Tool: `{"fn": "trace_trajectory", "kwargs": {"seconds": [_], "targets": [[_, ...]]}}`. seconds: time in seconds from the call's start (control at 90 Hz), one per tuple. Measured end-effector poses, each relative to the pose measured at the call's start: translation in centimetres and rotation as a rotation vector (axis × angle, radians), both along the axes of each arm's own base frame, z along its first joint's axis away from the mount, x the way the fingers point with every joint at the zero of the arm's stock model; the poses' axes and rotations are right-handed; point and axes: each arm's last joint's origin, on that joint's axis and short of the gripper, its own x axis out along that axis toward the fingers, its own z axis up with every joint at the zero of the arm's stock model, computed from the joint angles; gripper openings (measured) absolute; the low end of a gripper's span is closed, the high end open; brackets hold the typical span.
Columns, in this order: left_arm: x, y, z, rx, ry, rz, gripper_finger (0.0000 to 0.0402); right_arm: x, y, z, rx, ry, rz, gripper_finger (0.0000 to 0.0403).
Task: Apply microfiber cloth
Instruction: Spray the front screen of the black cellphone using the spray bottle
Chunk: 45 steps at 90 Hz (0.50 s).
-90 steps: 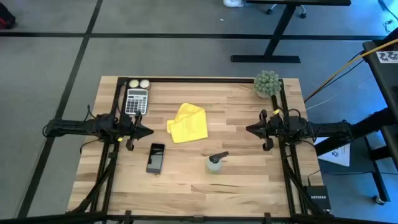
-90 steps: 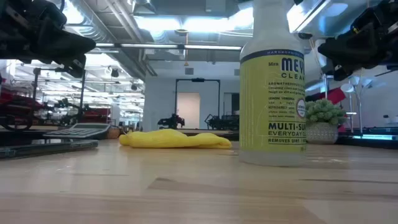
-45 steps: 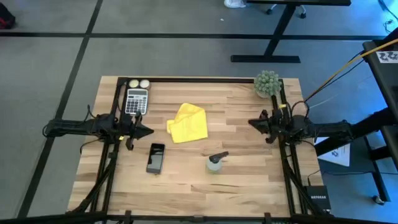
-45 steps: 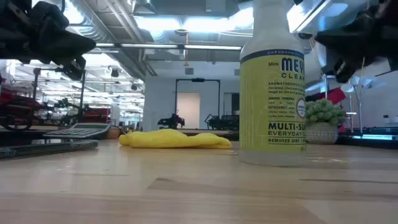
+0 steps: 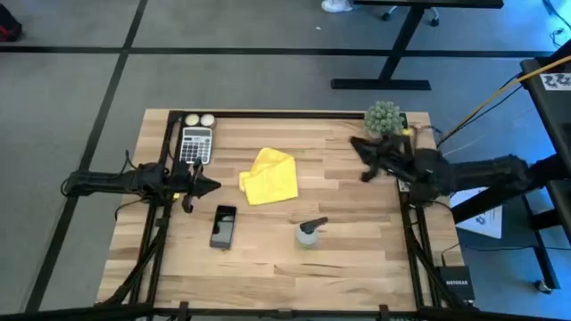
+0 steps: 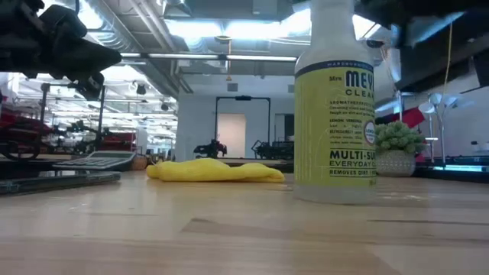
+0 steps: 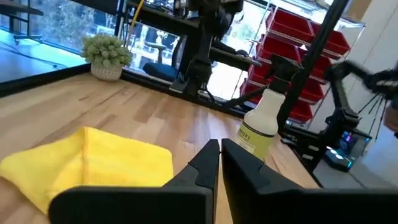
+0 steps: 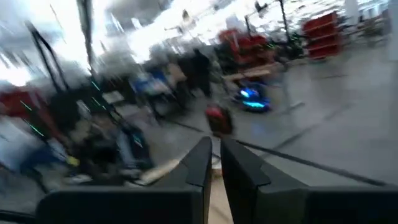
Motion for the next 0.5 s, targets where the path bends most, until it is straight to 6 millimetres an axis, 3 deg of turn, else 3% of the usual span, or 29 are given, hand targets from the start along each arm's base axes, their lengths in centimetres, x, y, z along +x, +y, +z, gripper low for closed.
{"fn": "trace_trajectory", "kwargs": {"seconds": [0.111,0.267,0.378,0.5], "targets": [[0.0,-0.1,-0.1,-0.001,0.009,-0.042,0.0,6.2,-1.1,2.1,0.002,0.164,0.041,0.0019],[0.0,-0.2,-0.1,-0.036,0.013,-0.061,0.0,15.3,-2.2,3.2,0.066,0.31,0.22,0.0019],[0.1,-0.2,-0.2,-0.122,0.024,-0.063,0.0,21.0,-2.5,2.3,0.145,0.435,0.329,0.0019],[0.3,-0.2,-0.5,-0.206,0.071,-0.066,0.0,25.2,-1.7,-0.1,0.127,0.626,0.445,0.0034]]}}
